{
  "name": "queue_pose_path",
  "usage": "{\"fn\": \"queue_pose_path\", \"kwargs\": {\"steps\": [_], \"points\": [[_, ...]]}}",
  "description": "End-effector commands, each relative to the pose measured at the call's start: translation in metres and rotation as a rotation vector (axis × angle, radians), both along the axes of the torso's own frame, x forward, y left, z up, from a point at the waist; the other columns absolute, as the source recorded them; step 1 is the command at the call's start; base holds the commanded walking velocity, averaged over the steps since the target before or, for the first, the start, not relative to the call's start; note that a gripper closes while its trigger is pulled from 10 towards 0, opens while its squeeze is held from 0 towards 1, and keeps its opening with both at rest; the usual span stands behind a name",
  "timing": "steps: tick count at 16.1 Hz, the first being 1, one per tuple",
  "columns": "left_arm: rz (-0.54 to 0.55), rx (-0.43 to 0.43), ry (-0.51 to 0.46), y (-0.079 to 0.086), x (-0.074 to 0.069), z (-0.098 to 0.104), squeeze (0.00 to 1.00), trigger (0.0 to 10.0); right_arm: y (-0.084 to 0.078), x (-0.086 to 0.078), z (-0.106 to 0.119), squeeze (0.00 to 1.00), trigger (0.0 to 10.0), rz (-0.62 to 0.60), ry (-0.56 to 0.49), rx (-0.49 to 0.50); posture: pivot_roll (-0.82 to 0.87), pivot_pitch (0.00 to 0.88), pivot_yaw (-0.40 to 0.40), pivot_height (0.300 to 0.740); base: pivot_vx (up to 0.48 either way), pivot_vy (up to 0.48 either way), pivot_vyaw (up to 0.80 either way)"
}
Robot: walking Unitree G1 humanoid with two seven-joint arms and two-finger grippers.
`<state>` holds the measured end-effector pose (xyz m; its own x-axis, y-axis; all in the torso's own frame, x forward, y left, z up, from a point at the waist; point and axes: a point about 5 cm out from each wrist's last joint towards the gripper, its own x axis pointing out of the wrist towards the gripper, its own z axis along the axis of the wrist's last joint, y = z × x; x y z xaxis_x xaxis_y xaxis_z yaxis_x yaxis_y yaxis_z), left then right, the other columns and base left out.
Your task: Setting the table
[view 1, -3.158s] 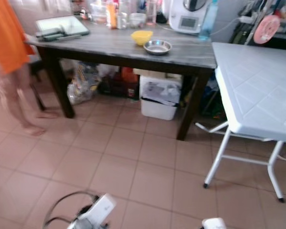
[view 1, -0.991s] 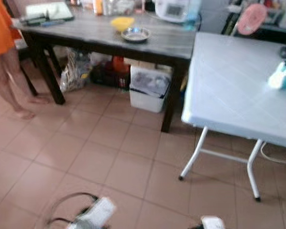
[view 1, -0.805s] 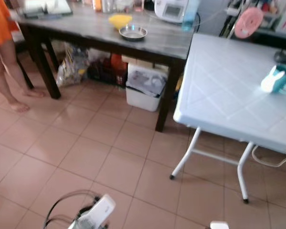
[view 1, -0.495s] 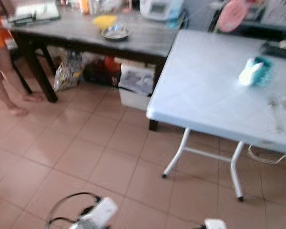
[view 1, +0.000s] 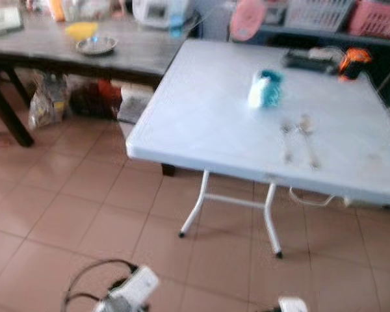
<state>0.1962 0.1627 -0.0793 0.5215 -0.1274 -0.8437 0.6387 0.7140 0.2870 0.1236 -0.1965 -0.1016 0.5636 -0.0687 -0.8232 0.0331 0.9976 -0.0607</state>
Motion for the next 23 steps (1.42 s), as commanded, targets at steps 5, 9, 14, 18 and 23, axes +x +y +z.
{"fn": "queue_pose_path", "kwargs": {"steps": [5,9,14,18,23], "points": [[0.025,0.015,0.015,0.0105,-0.0027,-0.0008,0.00,10.0,0.0026,-0.0024,-0.0017,0.00,10.0,0.010,0.023,0.001,0.11,0.085,-0.028,0.740,0.000,-0.089,0.00],[0.007,0.040,-0.001,0.0124,0.0004,0.0009,0.00,10.0,0.0042,0.0000,-0.0012,0.00,10.0,-0.005,0.015,0.003,0.10,0.081,-0.013,0.740,0.000,0.000,0.00],[-0.001,0.035,-0.005,0.0118,0.0026,0.0021,0.00,10.0,0.0041,0.0005,-0.0013,0.00,10.0,-0.074,0.011,0.012,0.09,0.077,0.012,0.740,0.000,0.000,0.00],[0.035,-0.023,0.025,0.0124,-0.0004,0.0010,0.00,10.0,0.0065,-0.0016,-0.0025,0.00,10.0,-0.087,0.021,0.018,0.09,0.093,-0.001,0.740,0.000,0.000,0.00],[0.145,-0.121,0.010,0.0077,-0.0045,-0.0007,0.00,10.0,0.0004,-0.0051,-0.0028,0.00,10.0,-0.026,0.041,-0.013,0.09,0.106,-0.061,0.740,0.000,0.000,0.00]]}}
